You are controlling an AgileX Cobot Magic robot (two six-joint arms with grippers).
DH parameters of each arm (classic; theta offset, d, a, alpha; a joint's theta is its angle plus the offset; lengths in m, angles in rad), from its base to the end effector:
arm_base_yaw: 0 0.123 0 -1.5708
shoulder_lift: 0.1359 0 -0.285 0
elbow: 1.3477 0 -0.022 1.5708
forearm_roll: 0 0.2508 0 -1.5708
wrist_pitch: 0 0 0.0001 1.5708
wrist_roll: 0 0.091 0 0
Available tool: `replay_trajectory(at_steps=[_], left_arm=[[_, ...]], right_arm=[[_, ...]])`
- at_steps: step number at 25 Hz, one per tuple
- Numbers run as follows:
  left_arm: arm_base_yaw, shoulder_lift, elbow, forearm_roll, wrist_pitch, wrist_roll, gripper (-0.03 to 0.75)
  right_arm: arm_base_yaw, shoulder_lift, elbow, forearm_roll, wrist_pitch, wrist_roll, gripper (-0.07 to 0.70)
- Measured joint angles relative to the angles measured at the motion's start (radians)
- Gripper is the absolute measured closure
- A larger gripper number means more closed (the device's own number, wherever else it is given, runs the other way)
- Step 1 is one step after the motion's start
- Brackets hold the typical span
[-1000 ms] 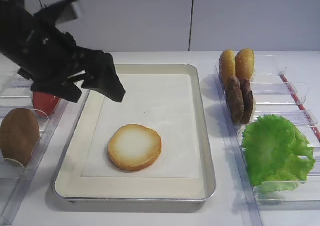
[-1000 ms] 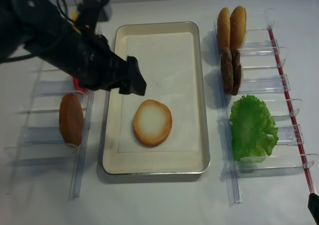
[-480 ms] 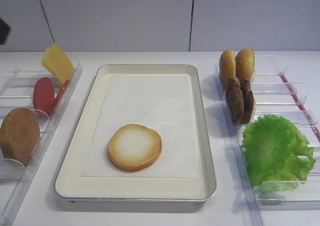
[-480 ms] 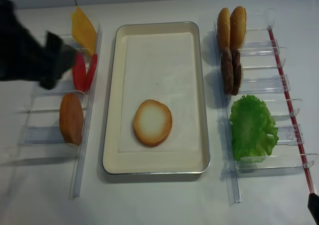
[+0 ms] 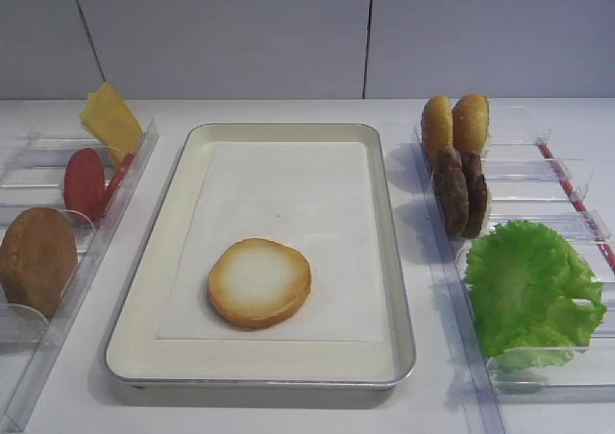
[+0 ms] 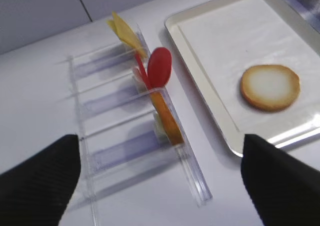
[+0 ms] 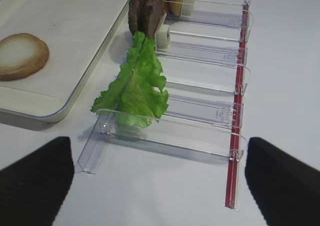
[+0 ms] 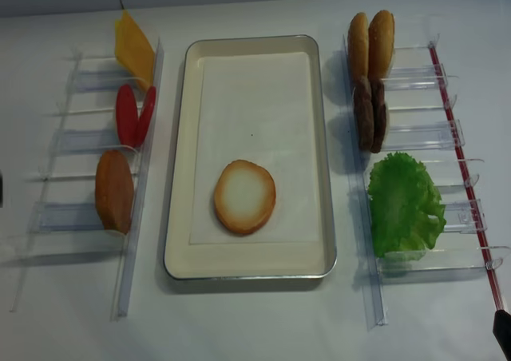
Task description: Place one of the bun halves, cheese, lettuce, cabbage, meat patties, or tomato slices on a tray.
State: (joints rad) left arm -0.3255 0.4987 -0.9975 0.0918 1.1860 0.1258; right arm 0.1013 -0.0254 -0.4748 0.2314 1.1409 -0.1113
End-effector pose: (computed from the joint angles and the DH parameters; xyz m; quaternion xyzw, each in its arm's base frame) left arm 0.0424 -0.0061 0.3978 0.1932 0.8622 -0.0010 0.4683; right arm -0.0124 0.0178 0.2656 -0.1011 0.8617 0.1127 0.4843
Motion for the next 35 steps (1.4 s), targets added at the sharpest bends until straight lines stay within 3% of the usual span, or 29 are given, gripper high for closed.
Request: replay_trajectory(at_steps=[5,15,20,35], left_arm=[[0.0,-0.172,0.143,-0.048,0.063,0.008,0.107],[0.0,-0.425,0.471,-0.064,0.074,-0.037,0.107],[0.0,-0.51,0.511,-0.071,0.014,-0.046,0.11],[0.0,-0.518,0.511,-0.021,0.001,-0.092,0.111]], right_arm=[[0.0,0.0,0.0,0.0,0.0,0.0,-0.06],[0.0,0.0,0.0,0.001,0.0,0.0,-0.06],[0.0,0.0,0.0,0.001,0.0,0.0,-0.06],[0.0,0.0,0.0,0.004,0.0,-0.004,-0.06]])
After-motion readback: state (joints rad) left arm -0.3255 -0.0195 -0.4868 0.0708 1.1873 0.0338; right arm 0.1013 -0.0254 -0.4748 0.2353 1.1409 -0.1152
